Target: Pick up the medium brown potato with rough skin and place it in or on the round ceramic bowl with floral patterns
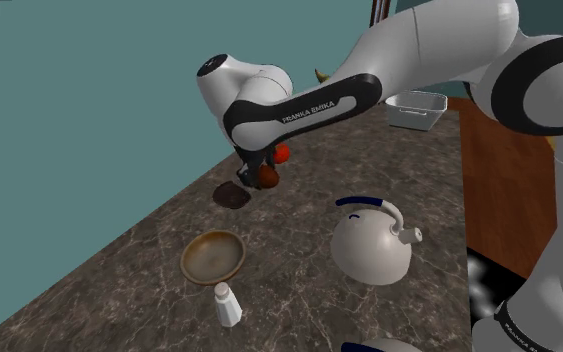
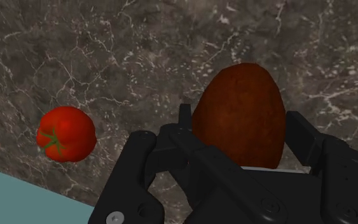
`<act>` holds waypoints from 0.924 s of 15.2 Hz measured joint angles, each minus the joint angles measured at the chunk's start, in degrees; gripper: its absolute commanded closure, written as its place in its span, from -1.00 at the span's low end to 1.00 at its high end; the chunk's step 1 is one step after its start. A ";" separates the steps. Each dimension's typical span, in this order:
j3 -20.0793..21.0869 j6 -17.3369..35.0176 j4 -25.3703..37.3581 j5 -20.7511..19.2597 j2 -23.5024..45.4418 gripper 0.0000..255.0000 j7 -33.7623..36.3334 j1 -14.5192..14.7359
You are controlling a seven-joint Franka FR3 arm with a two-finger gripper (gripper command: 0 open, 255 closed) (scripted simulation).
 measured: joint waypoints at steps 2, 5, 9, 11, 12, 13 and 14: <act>0.06 -1.02 0.90 0.14 -0.18 1.00 -0.34 0.09; 0.70 -2.88 3.04 0.00 0.90 1.00 1.55 2.12; 1.81 -6.20 7.88 -0.59 4.06 1.00 5.63 6.56; 2.36 -7.59 9.34 -0.68 4.85 1.00 7.55 8.52; 2.57 -8.98 11.37 -0.83 5.82 1.00 8.30 9.77; 2.75 -9.73 12.62 -0.98 6.64 1.00 9.19 10.85; 2.87 -10.78 14.75 -1.28 8.09 1.00 10.11 12.25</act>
